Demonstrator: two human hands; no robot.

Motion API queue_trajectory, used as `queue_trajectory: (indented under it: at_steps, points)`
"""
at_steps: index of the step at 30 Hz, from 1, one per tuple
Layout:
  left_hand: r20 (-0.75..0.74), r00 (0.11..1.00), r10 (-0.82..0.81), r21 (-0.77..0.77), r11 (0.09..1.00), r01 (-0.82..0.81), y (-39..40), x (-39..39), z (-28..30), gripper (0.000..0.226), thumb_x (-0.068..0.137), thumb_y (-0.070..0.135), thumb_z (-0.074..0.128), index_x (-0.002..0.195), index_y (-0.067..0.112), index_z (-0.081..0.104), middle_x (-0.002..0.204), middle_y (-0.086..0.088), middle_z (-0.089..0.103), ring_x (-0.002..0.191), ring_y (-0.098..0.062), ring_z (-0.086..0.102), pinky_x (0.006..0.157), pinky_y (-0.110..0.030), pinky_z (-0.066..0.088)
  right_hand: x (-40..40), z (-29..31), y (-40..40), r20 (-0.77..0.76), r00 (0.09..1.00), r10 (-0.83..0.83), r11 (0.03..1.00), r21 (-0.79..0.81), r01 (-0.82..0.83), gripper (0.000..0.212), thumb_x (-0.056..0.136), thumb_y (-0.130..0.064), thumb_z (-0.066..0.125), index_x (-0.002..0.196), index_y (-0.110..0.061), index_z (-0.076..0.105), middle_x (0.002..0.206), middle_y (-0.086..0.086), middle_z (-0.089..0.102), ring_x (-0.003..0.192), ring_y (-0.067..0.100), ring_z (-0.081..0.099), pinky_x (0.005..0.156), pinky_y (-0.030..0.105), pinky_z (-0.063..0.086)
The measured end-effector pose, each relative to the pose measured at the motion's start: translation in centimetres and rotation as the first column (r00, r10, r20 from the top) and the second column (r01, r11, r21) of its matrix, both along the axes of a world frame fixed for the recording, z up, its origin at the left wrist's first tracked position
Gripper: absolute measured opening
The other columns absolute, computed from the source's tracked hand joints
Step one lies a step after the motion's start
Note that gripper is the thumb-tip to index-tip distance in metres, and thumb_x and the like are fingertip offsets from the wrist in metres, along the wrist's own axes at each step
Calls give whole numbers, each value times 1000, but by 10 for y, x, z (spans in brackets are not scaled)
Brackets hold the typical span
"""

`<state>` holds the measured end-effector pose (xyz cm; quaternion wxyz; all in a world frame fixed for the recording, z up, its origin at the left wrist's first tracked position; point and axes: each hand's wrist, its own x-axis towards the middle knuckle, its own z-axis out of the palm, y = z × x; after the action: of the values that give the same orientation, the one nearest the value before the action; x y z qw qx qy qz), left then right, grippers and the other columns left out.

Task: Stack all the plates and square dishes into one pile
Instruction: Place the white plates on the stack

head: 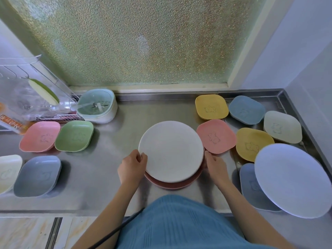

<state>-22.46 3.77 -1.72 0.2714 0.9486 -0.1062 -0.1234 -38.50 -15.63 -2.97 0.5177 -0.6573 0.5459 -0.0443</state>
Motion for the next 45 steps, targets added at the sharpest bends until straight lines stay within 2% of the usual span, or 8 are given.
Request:
queue_trajectory:
  at_steps: [4,9,14,20,28,34,38,45]
  points:
    - [25,1000,3,-123,992,0,-24,-2,10,31,89,26,49,68,5,43,54,-4,42,52,-24,36,47,-28,28,-29,-1,-12,76,849,-523,806,368,463,54,97,-50,28,81,-8,59,59,7,48,43,15,35,39,18,26]
    - [25,984,-175,-122,977,177,-41,-13,7,36,91,25,50,60,17,33,51,0,39,50,-21,37,48,-28,29,-55,-8,-22,155,510,-846,492,594,636,46,97,-46,29,90,-12,60,59,0,38,27,6,27,29,11,19]
    - [10,974,-228,-92,969,228,-44,-17,0,35,91,27,51,61,15,36,51,2,40,50,-20,38,49,-28,31,-66,0,-22,125,156,-980,199,680,705,33,94,-40,39,67,-22,46,58,-5,35,42,8,27,34,17,21]
    - [7,970,-242,-81,967,241,-46,-19,0,24,91,29,51,74,13,48,57,2,51,57,-23,50,52,-27,35,-81,4,-25,152,48,-987,138,664,735,24,90,-21,42,67,-21,33,60,-4,29,47,10,24,39,18,20]
    - [2,968,-250,-52,967,250,-46,-18,1,14,91,31,49,88,18,46,58,2,51,55,-16,50,50,-26,31,-52,19,-13,224,203,-953,291,492,820,32,88,-14,45,58,-17,34,45,-3,36,27,6,25,30,18,18]
    - [2,982,-189,-146,971,187,-42,-14,7,18,96,34,40,92,18,45,59,0,53,55,-17,51,47,-26,29,-19,26,1,435,502,-747,664,489,566,27,92,-13,47,66,-17,40,44,-4,36,31,6,25,32,17,18]
    - [-9,998,-69,-316,947,62,-36,-9,10,18,98,34,36,93,19,44,65,-5,61,60,-31,60,55,-38,45,-11,31,13,442,773,-455,886,310,344,30,92,-16,48,63,-15,43,44,-2,37,36,9,28,37,20,23]
    - [-38,992,117,-397,910,-122,-17,-2,12,21,98,31,39,107,13,46,61,-9,59,54,-16,51,54,-29,36,4,25,27,351,929,-120,979,198,52,26,92,-18,51,69,-7,51,45,-3,38,39,8,32,40,18,26]
